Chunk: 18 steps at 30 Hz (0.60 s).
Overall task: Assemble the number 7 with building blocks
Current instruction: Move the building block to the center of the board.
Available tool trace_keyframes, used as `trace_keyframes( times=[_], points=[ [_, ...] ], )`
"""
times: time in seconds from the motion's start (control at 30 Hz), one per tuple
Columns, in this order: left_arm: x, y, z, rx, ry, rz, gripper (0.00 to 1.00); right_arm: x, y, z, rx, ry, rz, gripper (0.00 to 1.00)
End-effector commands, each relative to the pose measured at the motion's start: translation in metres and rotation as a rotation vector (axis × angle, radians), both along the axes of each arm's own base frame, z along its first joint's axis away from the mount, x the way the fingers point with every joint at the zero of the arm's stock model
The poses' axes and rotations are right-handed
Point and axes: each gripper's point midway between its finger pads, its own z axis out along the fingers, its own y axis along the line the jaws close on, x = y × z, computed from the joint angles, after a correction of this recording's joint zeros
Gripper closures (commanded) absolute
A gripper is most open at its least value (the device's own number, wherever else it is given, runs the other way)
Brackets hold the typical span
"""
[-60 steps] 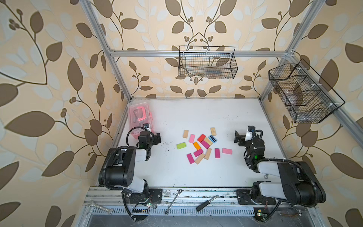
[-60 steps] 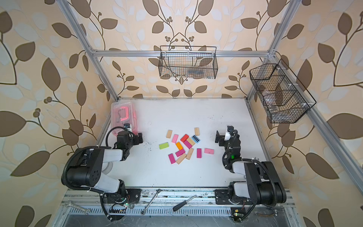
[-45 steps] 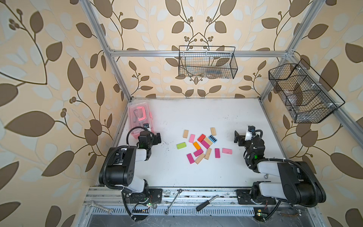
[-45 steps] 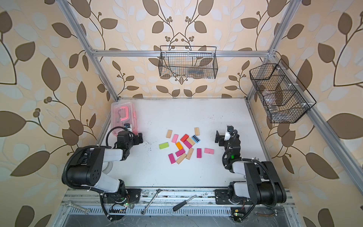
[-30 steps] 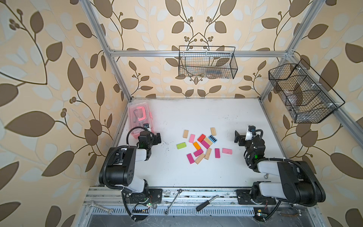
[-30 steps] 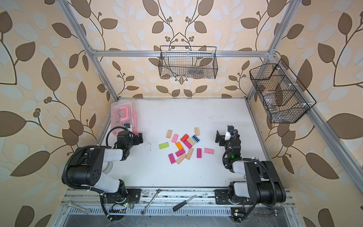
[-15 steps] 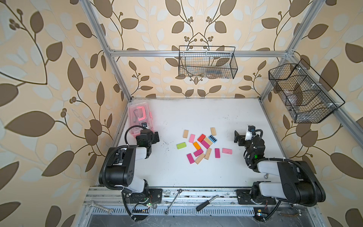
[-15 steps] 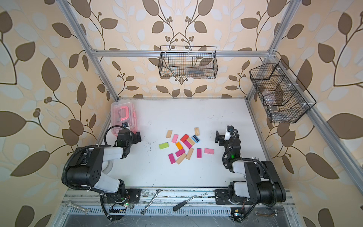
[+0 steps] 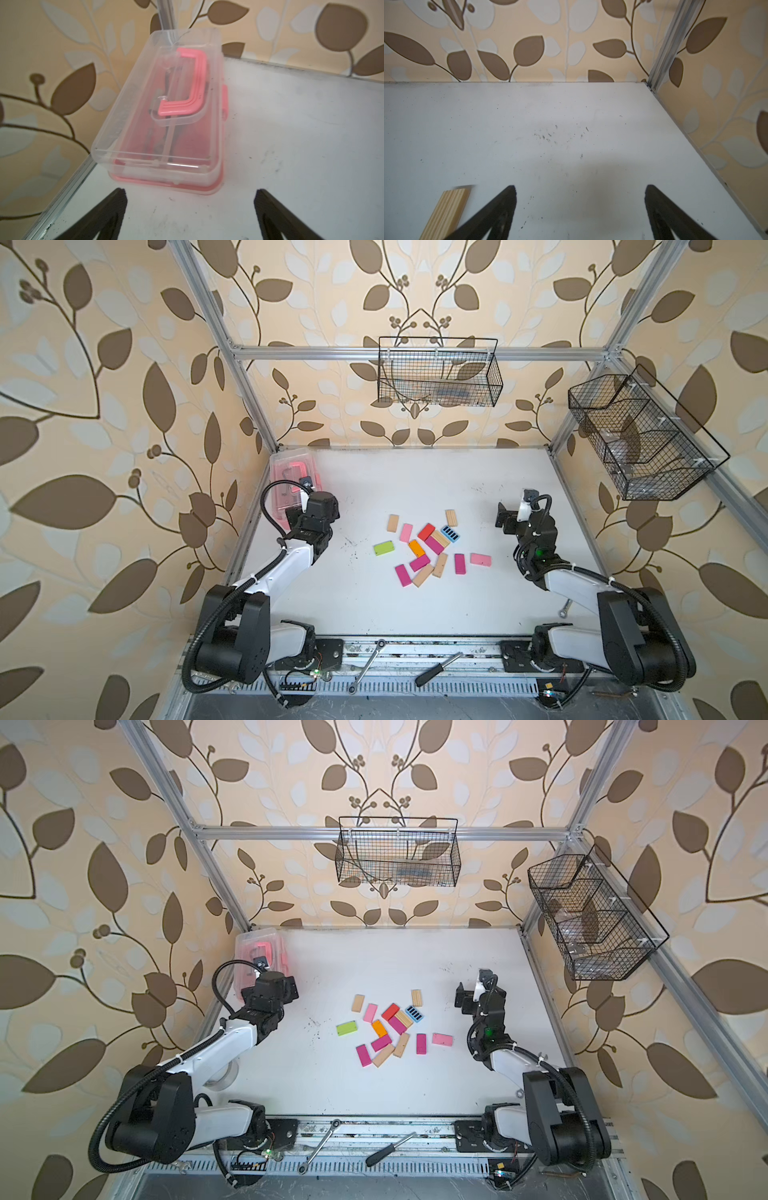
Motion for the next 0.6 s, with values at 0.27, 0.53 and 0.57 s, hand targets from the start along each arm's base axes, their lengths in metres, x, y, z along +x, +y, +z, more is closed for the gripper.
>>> trace_keyframes(
  times=[0.27,0.53,0.57],
  points=[
    [-0.02,-0.099,-0.041,-0.288,0.249,-0.207,0.01,-0.009,0.045,0.087,-0.019,0.058,0.074,0.04],
    [-0.034,-0.193,-0.107,-0.327,0.528,-0.474,0.01,-0.019,0.094,0.059,0.041,0.204,0.216,0.06],
    [-0.034,-0.197,-0.112,-0.313,0.55,-0.486,0.01,-0.02,0.1,0.053,0.039,0.223,0.234,0.06]
  ],
)
